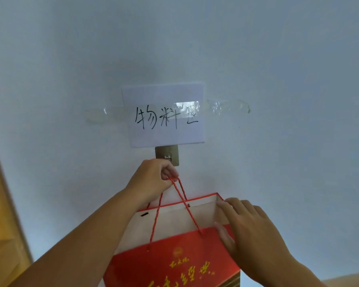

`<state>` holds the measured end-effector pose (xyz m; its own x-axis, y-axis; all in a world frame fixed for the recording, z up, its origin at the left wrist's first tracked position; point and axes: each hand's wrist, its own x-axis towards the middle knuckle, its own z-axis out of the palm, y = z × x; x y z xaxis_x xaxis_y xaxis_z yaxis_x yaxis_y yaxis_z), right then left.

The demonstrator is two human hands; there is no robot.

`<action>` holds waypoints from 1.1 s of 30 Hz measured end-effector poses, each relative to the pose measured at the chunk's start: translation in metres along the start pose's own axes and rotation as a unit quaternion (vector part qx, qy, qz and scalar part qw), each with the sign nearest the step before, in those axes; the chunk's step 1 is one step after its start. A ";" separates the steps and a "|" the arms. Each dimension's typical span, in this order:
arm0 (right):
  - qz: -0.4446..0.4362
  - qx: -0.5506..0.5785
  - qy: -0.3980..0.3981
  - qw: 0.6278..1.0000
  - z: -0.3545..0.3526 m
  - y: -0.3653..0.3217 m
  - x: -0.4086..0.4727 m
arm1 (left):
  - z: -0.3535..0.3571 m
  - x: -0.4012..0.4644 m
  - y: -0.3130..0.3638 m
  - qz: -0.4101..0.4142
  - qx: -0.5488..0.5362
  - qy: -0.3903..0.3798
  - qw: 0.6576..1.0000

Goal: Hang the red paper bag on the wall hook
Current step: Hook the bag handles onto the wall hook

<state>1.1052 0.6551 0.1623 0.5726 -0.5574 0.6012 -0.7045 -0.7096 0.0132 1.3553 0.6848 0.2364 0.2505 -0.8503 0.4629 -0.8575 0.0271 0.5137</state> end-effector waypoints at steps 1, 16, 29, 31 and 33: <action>0.000 0.002 0.000 1.000 0.002 0.002 0.001 | 0.000 0.006 -0.003 -0.003 0.001 0.009 1.000; 0.001 0.026 0.002 1.000 0.025 0.022 0.018 | -0.018 0.051 -0.002 -0.005 0.063 0.002 0.998; -0.012 0.046 0.003 0.999 0.033 0.025 0.025 | 0.002 0.035 -0.011 0.166 0.323 -0.034 0.931; -0.018 0.053 0.003 0.998 0.032 0.026 0.024 | 0.007 0.030 -0.015 0.157 0.331 -0.046 0.929; -0.021 0.058 0.007 0.998 0.031 0.028 0.023 | 0.014 0.025 -0.020 0.141 0.315 -0.060 0.937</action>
<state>1.1115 0.6090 0.1520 0.5942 -0.5212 0.6126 -0.6262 -0.7778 -0.0544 1.3723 0.6563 0.2278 -0.0466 -0.9101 0.4117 -0.9864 -0.0230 -0.1625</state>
